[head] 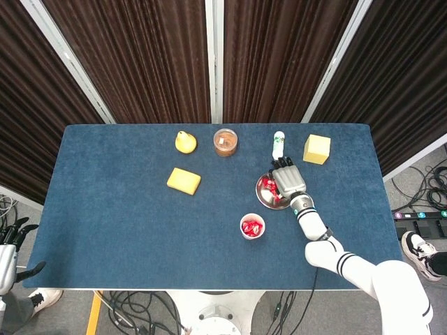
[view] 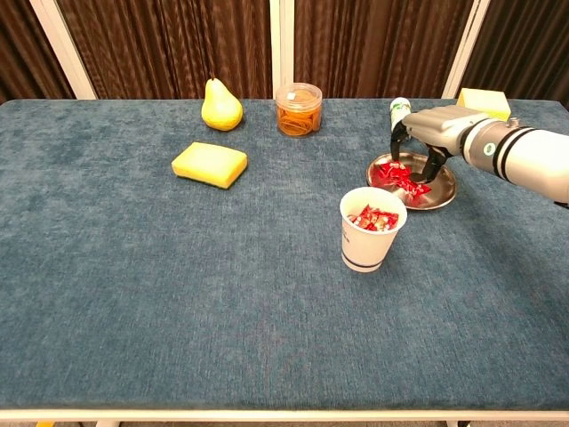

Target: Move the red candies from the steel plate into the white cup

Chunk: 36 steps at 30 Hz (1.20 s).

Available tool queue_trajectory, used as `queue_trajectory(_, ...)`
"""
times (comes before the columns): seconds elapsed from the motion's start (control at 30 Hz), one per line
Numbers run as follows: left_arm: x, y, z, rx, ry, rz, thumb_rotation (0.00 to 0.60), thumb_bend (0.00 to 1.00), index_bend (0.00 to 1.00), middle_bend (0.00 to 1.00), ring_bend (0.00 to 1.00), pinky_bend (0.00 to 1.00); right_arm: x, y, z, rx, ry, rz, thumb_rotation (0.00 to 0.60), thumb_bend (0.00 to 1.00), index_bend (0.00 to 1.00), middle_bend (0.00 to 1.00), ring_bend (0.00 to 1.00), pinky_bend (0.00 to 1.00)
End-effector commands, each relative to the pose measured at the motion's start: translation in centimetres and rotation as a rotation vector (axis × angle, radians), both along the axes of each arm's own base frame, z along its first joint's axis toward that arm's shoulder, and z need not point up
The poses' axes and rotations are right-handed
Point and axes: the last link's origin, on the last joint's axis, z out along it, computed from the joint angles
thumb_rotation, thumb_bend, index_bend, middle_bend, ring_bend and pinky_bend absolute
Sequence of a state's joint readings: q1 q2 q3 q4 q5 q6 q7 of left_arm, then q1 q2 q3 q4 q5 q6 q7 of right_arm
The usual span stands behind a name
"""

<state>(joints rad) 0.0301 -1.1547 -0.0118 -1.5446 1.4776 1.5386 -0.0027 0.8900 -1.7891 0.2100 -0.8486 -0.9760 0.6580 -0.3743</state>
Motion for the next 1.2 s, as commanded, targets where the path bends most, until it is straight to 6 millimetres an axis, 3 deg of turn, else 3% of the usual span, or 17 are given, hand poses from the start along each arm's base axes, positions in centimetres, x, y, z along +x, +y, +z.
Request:
queue_trajectory(0.03, 0.0, 0.0, 0.0, 0.0, 0.0, 0.002, 0.6, 0.09, 0.31, 0.24, 0.21, 0.22, 0.3, 0.0, -0.2, 0.003, 0.003, 0.007, 0.6, 0.31, 0.39, 0.11, 0.0, 0.0)
queue_trajectory(0.9, -0.3, -0.4, 0.0, 0.003, -0.005, 0.007, 0.6, 0.09, 0.31, 0.24, 0.21, 0.22, 0.7, -0.2, -1.7, -0.023, 0.039, 0.035, 0.6, 0.33, 0.5, 0.16, 0.0, 0.0)
queue_trajectory(1.2, -0.3, -0.4, 0.1, 0.007, -0.004, 0.005, 0.6, 0.09, 0.31, 0.24, 0.21, 0.22, 1.7, 0.2, -0.8, -0.039, -0.033, 0.077, 0.6, 0.37, 0.56, 0.18, 0.0, 0.0)
